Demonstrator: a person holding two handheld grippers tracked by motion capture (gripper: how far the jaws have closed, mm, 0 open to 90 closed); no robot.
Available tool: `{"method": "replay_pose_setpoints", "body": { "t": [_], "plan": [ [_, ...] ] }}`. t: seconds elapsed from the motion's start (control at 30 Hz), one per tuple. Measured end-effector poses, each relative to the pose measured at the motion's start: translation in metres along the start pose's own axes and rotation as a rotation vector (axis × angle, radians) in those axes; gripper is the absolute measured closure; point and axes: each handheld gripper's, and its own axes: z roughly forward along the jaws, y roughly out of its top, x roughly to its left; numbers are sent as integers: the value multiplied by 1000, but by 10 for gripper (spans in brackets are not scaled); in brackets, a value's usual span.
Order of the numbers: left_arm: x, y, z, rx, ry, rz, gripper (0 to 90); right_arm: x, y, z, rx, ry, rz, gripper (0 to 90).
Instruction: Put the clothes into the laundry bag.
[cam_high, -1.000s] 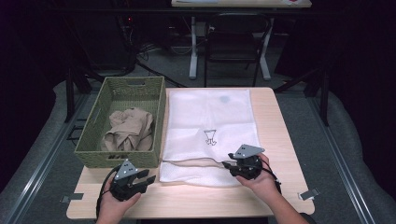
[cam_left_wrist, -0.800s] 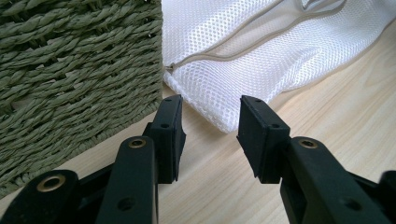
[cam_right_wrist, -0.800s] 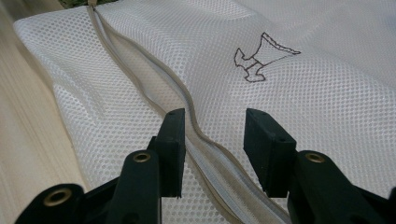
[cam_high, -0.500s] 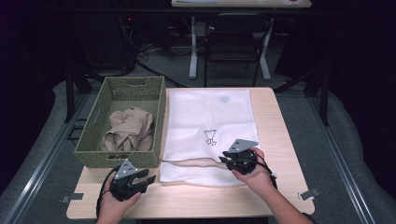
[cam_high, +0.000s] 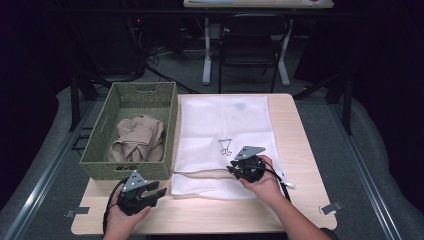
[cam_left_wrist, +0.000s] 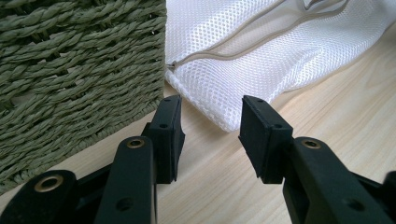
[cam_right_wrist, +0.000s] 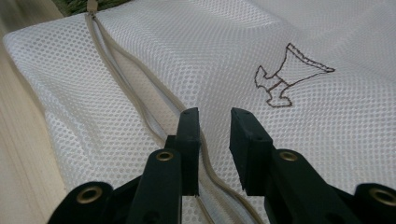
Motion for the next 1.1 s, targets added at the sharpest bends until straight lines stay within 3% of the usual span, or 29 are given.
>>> {"method": "replay_pose_setpoints", "body": {
  "t": [0.57, 1.1],
  "plan": [
    [1, 0, 0, 5, 0, 5, 589, 5, -10, 13, 37, 17, -9, 692],
    [1, 0, 0, 2, 6, 4, 588, 3, -15, 21, 75, 8, -18, 737]
  ]
}}
